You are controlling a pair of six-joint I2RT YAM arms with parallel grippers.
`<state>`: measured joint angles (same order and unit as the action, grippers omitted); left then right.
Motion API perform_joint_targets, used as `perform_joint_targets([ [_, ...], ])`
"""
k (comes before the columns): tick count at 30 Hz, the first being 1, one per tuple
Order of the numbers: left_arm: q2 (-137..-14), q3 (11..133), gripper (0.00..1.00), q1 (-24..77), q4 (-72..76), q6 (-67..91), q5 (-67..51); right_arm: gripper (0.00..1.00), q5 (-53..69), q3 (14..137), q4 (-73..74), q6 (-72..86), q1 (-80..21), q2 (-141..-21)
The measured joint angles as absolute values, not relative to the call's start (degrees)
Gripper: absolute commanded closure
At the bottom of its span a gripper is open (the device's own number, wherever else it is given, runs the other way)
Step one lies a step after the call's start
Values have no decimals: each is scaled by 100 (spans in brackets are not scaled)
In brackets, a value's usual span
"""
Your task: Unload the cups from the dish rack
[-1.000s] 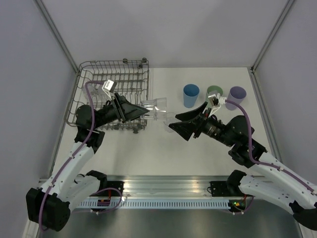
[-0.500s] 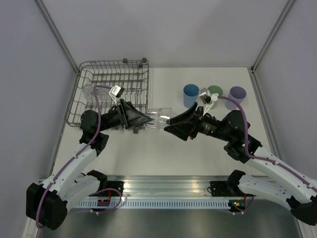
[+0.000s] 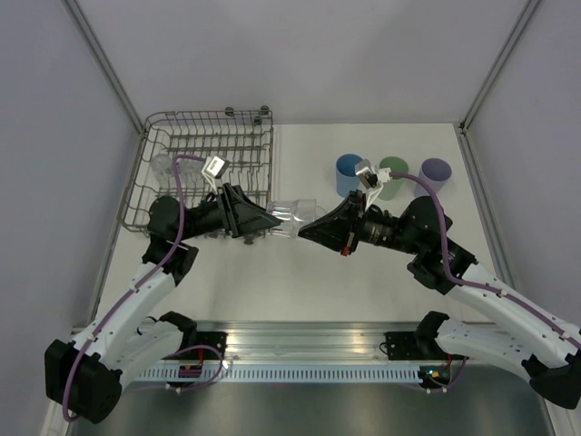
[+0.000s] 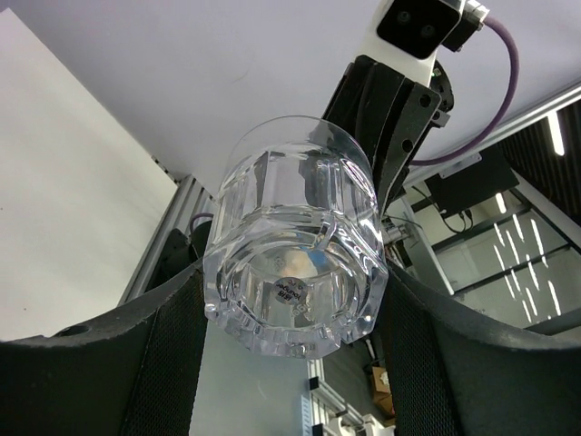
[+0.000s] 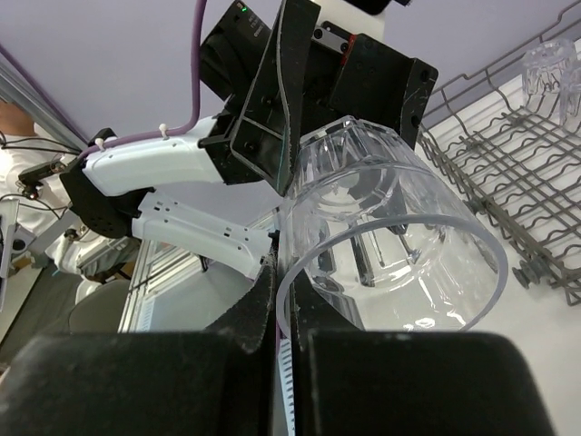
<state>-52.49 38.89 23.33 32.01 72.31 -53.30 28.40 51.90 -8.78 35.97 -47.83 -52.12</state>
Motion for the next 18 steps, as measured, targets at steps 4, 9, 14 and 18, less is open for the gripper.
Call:
perform_joint_targets([
  [4, -5269, 4180, 0, 2340, 2576, 6853, -5310, 100, 2716, 5347, -473, 3347, -4786, -5168],
  [9, -5286, 4947, 0, 2351, 834, 5892, -4777, 100, 2226, 5771, 624, 2696, -4805, -5142],
  [14, -5129, 5822, 0, 2353, -1256, 4602, -3232, 100, 1229, 6370, 1981, 2045, -4805, -5321],
  [18, -4770, 6248, 0, 2351, -2545, 3726, -1890, 99, 349, 6934, 3089, 1538, -4805, -5846],
])
